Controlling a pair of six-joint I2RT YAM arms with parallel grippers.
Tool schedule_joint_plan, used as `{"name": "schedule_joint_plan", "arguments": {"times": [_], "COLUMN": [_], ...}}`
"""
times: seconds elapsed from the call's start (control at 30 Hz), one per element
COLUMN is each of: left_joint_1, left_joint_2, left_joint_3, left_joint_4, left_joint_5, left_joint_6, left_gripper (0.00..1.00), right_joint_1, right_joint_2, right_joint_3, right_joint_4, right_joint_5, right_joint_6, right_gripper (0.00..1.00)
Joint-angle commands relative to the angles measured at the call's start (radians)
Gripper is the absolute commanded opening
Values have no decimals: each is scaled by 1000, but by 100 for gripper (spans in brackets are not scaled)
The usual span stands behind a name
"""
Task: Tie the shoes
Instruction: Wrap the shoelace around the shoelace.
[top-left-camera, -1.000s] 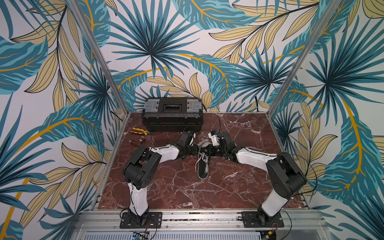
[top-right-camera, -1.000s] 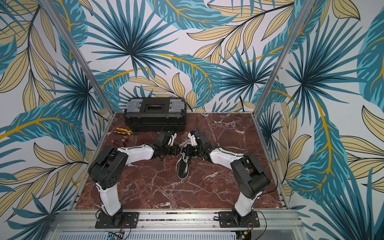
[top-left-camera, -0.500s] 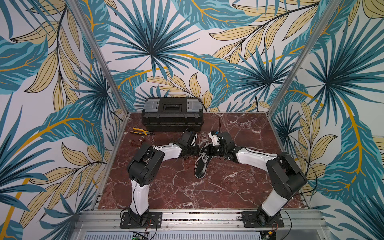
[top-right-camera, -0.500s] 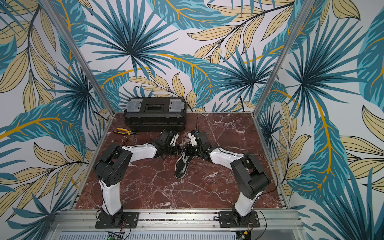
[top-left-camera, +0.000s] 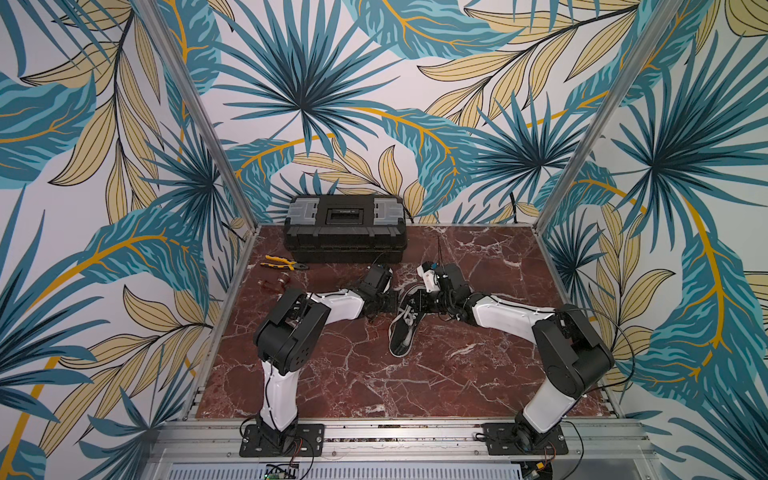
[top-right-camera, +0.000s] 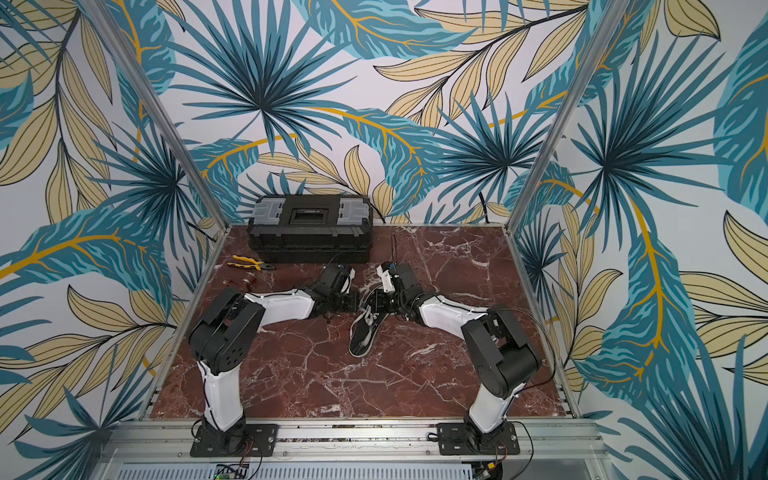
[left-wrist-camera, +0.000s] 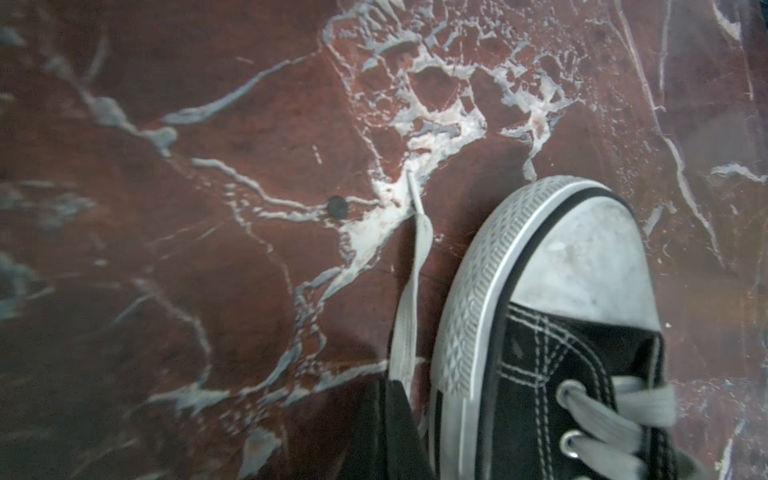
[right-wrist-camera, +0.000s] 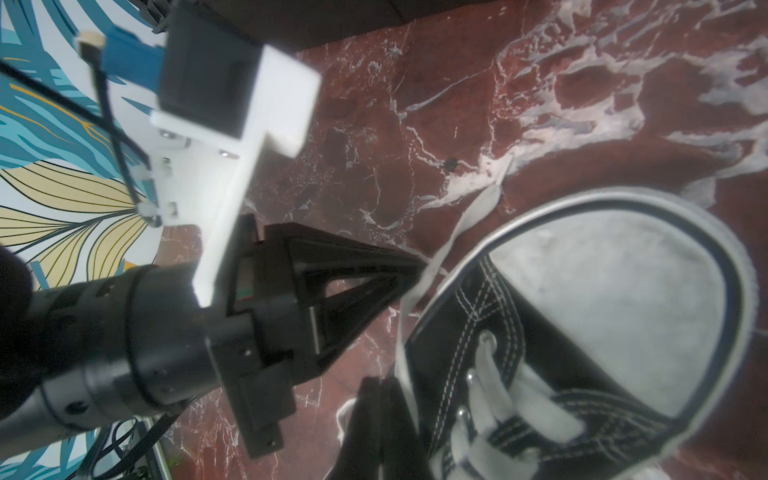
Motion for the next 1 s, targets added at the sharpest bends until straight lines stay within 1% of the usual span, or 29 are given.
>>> {"name": "schedule_joint_plan", "arguments": {"times": [0.0, 0.23, 0.3, 0.4, 0.5, 0.53, 0.6, 0.73, 0.97], "left_joint_1": [0, 1, 0, 0, -2, -6, -13, -24, -39], "left_joint_2": [-88, -176, -178, -146, -91, -73, -47, -14, 32], "left_joint_3": [-70, -182, -191, -156, -84, -57, -16, 41, 97], "left_joint_4": [57, 147, 152, 129, 78, 51, 12, -39, -74], "left_joint_5": [-79, -72, -65, -45, -20, -28, -50, -104, -145], "left_joint_6": [-5, -36, -33, -1, 61, 83, 124, 170, 219], "left_gripper": [0, 0, 0, 0, 20, 25, 32, 37, 39], "right_joint_1": [5, 5, 5, 5, 4, 5, 5, 5, 6], "right_joint_2": [-26, -15, -11, -5, 1, 4, 7, 9, 5], "right_joint_3": [-1, 25, 34, 40, 43, 42, 42, 39, 37], "right_joint_4": [-21, -34, -43, -46, -46, -48, -50, -48, -49], "right_joint_5": [-12, -69, -64, -58, -56, -53, -50, -50, -51], "right_joint_6": [-40, -68, -70, -71, -66, -65, -65, -60, -59], "right_gripper": [0, 0, 0, 0, 0, 0, 0, 0, 0]}}
